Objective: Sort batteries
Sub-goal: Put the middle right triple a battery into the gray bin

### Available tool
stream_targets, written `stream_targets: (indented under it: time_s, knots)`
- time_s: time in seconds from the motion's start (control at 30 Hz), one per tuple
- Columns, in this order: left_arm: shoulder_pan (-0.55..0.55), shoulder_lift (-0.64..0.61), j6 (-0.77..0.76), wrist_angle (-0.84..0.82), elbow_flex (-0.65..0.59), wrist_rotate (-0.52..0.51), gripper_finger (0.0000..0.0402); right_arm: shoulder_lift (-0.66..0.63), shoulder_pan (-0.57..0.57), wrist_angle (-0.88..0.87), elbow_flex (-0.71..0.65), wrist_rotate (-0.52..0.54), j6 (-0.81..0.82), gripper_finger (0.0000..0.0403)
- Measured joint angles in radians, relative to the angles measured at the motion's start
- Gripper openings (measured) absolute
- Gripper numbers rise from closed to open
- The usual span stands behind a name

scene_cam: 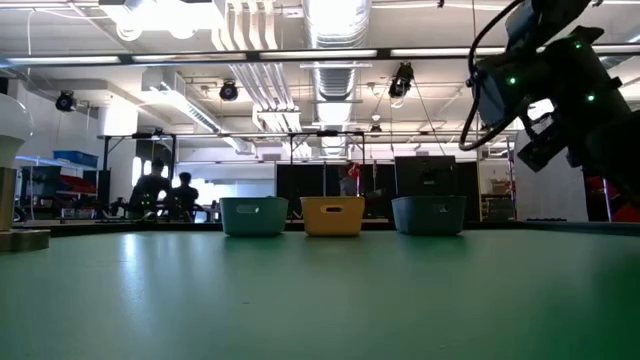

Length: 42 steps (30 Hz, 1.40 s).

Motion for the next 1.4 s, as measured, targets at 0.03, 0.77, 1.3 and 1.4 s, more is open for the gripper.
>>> stream_targets:
  time_s: [0.03, 0.77, 1.3, 1.4]
  knots:
    - [0.0, 0.0, -0.005, 0.0, 0.0, 0.0, 0.0117, 0.0, -0.006, 0.011, -0.008, -0.006, 0.001, 0.0161]
    - [0.0, -0.008, -0.028, 0.0, 0.0, 0.001, 0.0117, 0.108, -0.02, 0.193, -0.113, -0.074, 0.014, 0.0108]
    - [0.0, 0.027, -0.02, -0.017, 0.0, -0.026, 0.0117, 0.126, -0.133, 0.165, 0.294, 0.015, -0.042, 0.0027]
    - [0.0, 0.048, -0.009, -0.052, 0.0, -0.027, 0.0117, 0.134, -0.204, 0.172, 0.419, 0.059, -0.111, 0.0027]
